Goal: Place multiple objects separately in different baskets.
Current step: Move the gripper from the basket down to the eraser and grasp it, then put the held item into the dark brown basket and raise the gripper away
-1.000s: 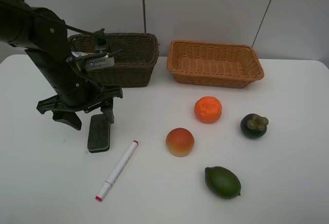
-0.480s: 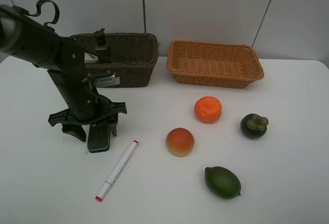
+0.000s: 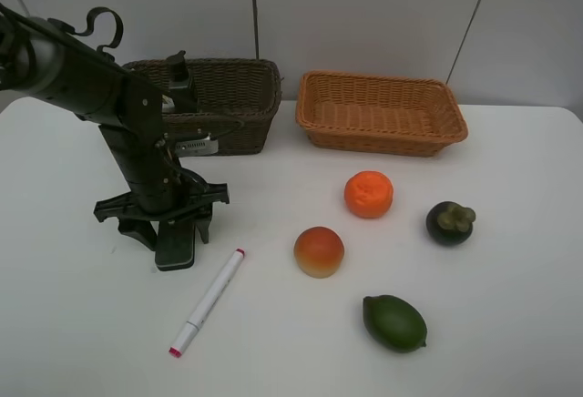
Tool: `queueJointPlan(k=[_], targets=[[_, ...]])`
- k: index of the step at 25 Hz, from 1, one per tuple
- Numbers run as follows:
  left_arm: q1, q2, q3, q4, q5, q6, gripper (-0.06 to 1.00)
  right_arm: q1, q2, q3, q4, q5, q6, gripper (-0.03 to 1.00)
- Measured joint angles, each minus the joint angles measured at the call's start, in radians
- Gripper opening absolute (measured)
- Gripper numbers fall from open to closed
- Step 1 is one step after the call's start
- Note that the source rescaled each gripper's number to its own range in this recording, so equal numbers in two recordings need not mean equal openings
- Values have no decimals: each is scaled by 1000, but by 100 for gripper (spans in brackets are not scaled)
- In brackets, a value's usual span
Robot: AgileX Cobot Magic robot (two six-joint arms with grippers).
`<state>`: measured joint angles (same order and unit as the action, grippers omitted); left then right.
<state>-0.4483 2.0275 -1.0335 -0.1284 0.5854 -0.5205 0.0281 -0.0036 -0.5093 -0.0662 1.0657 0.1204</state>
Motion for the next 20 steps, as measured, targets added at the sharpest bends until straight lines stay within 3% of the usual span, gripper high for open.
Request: queueJointPlan(k=[2,13,20], targets=[[0,7,-13,3,11,11,52,0,0,0,0,0,0,100],[0,1,-170,-15,181,135,53,0,0,0,0,0,0,100],[0,-57,-428,-63,149,338,53,0,0,0,0,0,0,100]])
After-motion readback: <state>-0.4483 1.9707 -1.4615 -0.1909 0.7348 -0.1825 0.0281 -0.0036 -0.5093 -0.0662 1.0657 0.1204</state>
